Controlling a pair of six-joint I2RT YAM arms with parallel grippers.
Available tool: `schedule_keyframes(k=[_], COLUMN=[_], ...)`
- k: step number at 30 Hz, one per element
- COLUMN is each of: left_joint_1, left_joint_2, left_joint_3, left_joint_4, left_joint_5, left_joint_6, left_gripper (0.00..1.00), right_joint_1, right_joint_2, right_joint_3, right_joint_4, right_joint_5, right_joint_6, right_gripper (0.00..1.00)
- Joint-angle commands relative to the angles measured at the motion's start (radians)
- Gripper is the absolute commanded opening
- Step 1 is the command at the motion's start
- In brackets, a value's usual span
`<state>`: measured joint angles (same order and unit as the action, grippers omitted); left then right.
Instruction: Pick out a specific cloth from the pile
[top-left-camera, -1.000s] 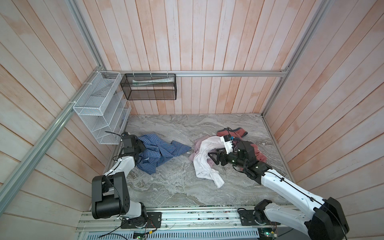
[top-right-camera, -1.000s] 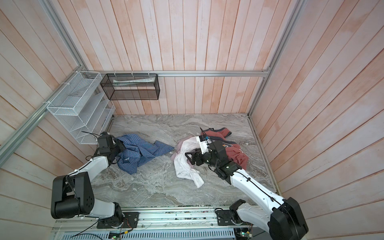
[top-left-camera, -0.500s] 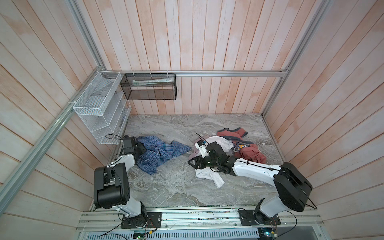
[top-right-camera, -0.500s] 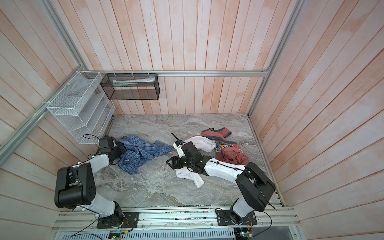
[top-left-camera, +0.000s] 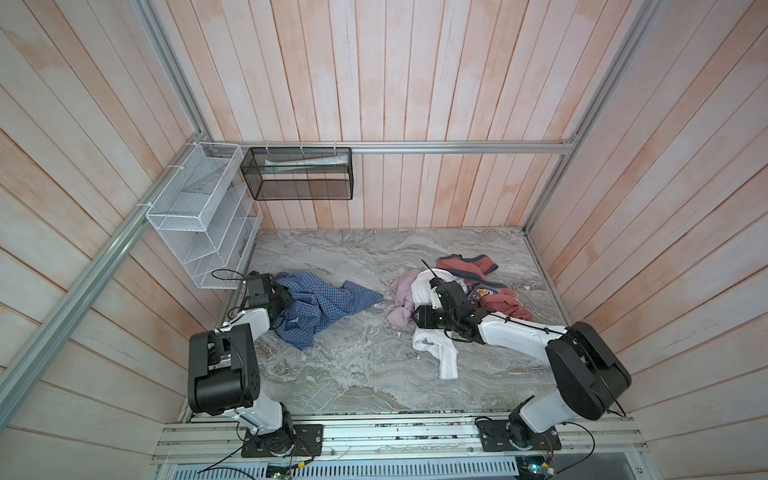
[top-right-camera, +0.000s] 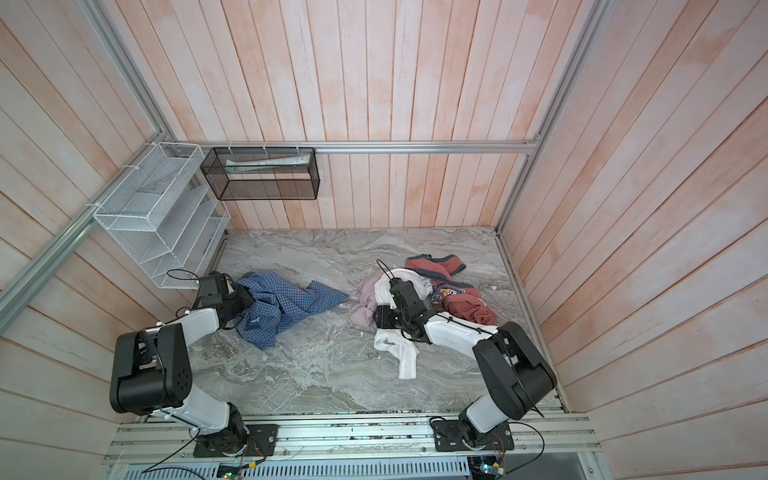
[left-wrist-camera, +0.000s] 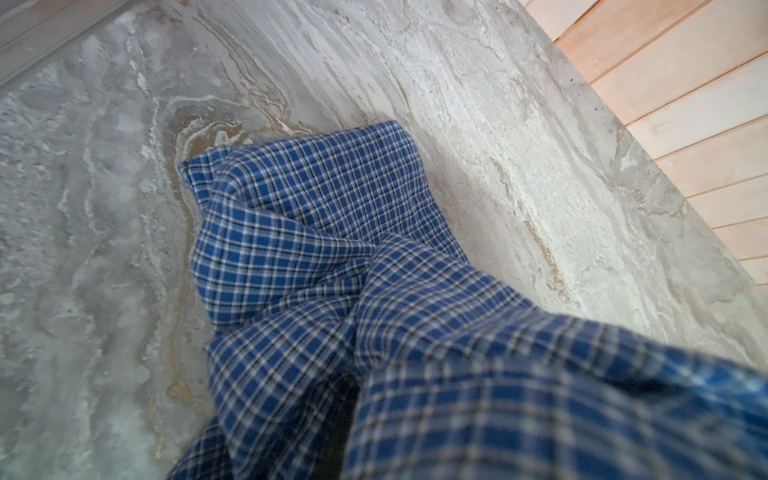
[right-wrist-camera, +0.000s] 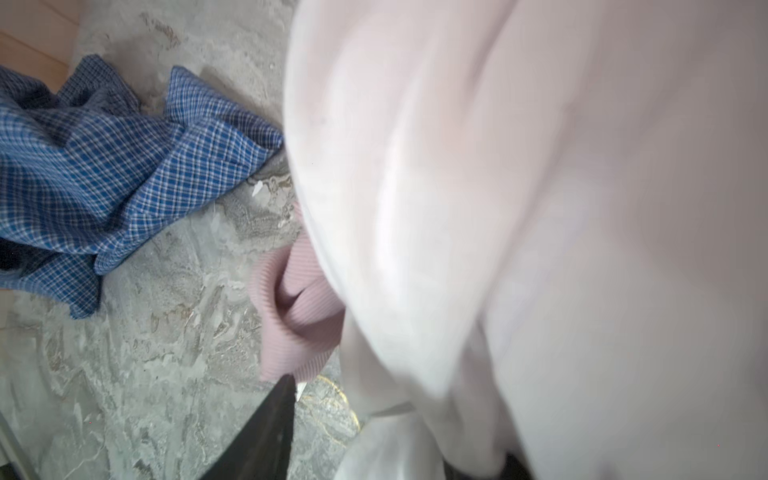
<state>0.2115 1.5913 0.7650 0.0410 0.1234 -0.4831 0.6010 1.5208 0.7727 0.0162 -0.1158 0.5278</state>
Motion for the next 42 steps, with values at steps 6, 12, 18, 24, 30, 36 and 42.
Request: schedule_keyframes(k=[6, 12, 18, 24, 30, 36, 42], left_joint_1=[0.002, 0.002, 0.001, -0.01, -0.103, -0.133, -0.089], left_joint_2=[-0.028, -0.028, 0.085, 0.049, -0.039, -0.122, -0.209], left_joint_3=[-0.004, -0.003, 0.092, 0.081, 0.058, 0.089, 0.173], left_joint_4=[-0.022, -0.026, -0.149, -0.154, -0.184, -0.264, -0.317], left_joint_5=[0.016, -0.007, -0.015, 0.013, -0.059, -0.125, -0.126], left_joint_6=[0.015, 0.04, 0.054, 0.04, 0.07, 0.081, 0.13], left_gripper=[0.16, 0.22, 0.33, 0.76, 0.91, 1.0, 1.0], right_joint_1=[-0.162, -0.196, -0.231, -0.219, -0.219, -0.219, -0.117], right_joint_2=[-0.027, -0.05, -0.069, -0.165, -0.326, -0.419, -0.39], right_joint_3=[-0.048, -0.056, -0.111, -0.141, -0.123, -0.048, 0.023], right_joint_4=[-0.106, -0.102, -0.057, -0.008, -0.002, -0.032, 0.006], right_joint_5=[0.152, 0.188, 0.194, 0.021, -0.117, -0.197, -0.205], right_joint_6=[-0.124, -0.146, -0.154, -0.184, -0.154, -0.136, -0.138], right_gripper=[0.56, 0.57, 0.59, 0.66, 0.83, 0.92, 0.9])
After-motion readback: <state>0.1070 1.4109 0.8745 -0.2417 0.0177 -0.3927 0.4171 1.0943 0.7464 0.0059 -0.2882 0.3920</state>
